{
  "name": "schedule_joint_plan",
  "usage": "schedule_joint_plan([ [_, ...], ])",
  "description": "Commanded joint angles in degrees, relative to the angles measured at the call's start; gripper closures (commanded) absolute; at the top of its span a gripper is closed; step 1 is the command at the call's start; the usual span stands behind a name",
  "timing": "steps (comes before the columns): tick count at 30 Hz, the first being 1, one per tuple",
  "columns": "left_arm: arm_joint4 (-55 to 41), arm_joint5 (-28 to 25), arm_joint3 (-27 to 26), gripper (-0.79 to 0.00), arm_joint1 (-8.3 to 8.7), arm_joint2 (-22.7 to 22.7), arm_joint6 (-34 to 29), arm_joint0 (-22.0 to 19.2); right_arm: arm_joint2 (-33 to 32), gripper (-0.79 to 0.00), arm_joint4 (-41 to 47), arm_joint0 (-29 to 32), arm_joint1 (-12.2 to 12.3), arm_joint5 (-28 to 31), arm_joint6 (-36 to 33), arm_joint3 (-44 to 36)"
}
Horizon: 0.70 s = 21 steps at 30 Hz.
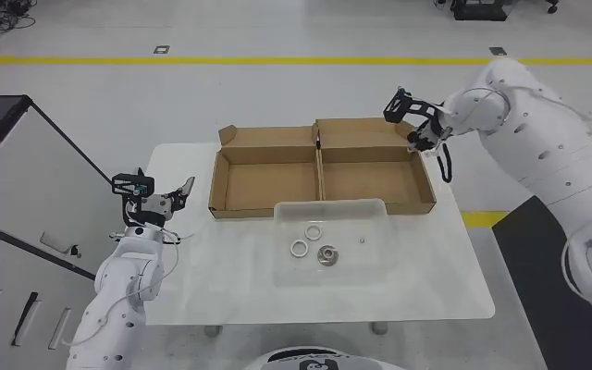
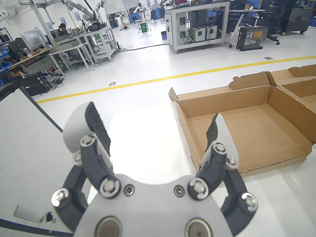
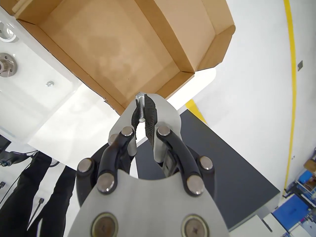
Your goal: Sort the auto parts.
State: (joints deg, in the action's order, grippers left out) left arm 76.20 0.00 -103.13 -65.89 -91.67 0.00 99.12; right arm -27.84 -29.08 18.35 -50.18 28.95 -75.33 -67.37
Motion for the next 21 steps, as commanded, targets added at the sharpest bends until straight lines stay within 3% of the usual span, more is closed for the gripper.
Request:
schedule_joint_plan([
  [1, 0.0, 0.0, 0.0, -0.785, 0.0, 0.0, 0.0, 0.0, 1.93, 0.0, 0.29, -0.29, -0.59, 0.07, 0.07, 1.79],
  [9, 0.0, 0.0, 0.0, -0.785, 0.0, 0.0, 0.0, 0.0, 7.77, 0.0, 1.78, -0.78, -3.27, 1.37, 1.37, 8.15],
  [21, 0.0, 0.0, 0.0, -0.785, 0.0, 0.0, 0.0, 0.0, 10.51, 0.0, 0.86, 0.29, -7.57, 3.22, 4.71, 16.94],
])
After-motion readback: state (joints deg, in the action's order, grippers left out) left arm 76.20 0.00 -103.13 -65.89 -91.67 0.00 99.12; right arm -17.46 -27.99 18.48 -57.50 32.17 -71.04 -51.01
